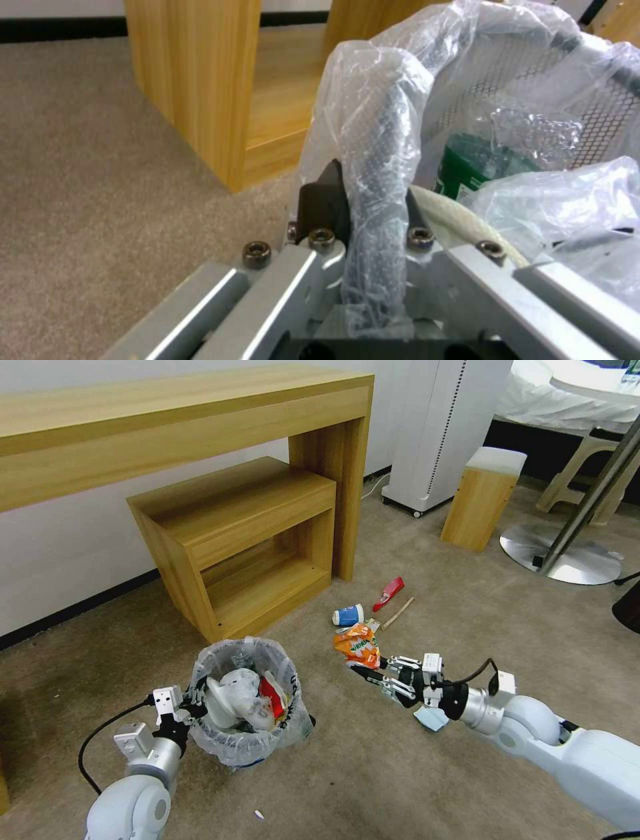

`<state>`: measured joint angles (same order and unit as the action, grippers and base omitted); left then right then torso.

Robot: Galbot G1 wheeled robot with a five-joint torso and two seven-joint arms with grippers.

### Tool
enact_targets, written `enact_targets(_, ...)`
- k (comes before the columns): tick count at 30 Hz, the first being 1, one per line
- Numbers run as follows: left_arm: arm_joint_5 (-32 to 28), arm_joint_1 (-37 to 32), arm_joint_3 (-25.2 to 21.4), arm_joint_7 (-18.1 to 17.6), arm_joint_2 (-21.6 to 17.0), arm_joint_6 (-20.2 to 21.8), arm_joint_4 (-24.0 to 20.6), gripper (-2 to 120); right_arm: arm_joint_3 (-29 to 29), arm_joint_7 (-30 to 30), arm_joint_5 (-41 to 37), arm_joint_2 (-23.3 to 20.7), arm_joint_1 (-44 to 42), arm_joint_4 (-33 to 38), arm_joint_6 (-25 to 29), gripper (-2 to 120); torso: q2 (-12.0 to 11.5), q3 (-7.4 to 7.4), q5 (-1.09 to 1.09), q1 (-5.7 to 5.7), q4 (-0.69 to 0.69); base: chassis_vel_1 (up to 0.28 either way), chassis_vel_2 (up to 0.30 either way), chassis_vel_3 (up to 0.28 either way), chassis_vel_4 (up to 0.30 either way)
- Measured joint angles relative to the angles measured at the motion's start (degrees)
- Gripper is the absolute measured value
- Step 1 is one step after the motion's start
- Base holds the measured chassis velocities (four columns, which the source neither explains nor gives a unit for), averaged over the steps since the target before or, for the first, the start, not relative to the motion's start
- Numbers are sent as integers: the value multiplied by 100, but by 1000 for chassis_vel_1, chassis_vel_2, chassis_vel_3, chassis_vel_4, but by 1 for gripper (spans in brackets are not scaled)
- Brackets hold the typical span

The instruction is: Pick up the trash bin and place the garbage on the floor into it.

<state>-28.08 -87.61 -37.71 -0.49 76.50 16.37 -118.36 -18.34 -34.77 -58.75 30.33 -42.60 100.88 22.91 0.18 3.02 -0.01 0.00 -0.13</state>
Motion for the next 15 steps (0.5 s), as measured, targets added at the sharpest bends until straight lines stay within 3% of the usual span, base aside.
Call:
enact_targets(6,30,-39,26,35,75,30,-124,2,-565,-31,-33,548,606,-385,94,24,0,0,0,0,0,0,0,0,0)
enact_targets(15,68,-61,16,61,133,30,-151,2,-1353,-117,-175,1039,965,-486,137,24,0,0,-1,0,-1,0,0,0,0)
